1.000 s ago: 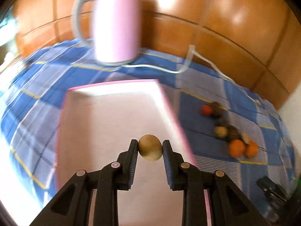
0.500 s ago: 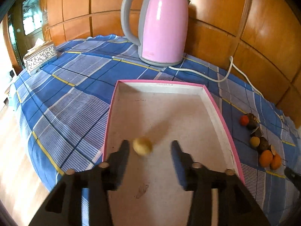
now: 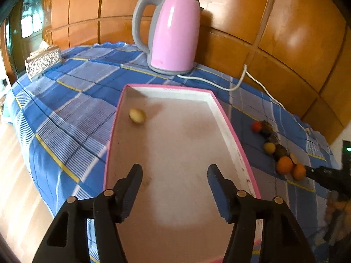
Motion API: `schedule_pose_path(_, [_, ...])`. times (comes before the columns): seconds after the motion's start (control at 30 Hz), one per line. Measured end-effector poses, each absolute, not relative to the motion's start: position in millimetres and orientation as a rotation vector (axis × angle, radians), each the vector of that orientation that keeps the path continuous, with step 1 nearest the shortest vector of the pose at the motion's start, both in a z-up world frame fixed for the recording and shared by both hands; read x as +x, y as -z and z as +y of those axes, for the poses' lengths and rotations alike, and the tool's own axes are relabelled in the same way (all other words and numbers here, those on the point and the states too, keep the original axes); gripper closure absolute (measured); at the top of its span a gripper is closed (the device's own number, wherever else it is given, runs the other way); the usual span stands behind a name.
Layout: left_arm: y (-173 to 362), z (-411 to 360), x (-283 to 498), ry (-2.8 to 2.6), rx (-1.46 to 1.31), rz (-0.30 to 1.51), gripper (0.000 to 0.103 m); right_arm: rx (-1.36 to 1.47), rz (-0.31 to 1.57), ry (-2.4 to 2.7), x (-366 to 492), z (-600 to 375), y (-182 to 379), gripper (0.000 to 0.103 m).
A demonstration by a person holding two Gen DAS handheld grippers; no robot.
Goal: Organize fruits
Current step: 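Grasp the carrot with the right gripper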
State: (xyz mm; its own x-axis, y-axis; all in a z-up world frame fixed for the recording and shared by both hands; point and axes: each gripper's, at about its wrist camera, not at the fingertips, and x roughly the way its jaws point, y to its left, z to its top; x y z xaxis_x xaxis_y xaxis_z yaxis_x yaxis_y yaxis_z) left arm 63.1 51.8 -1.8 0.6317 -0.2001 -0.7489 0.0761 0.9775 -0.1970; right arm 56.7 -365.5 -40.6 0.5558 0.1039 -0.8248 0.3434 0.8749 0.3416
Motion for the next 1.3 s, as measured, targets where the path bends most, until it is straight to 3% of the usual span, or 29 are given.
schedule_pose_path(0.17, [6.8,42.3,50.5,0.201,-0.168,0.901,0.04,0.478,1.043,0.111,69.3,-366.2,40.8,0.079])
schedule_pose_path(0.47, [11.6,22.0,28.0,0.262,-0.119,0.895,0.029,0.411,1.101,0.066,79.6,-363.0,39.1,0.078])
schedule_pose_path(1.0, [15.8,25.5,23.6,0.277,-0.139,0.924,0.028,0.456,1.192,0.006,97.7,-376.6,48.9,0.076])
schedule_pose_path(1.3, [14.6,32.4,20.8,0.254,-0.145,0.917,0.028,0.479,1.141,0.009,84.8,-378.0,44.0,0.078])
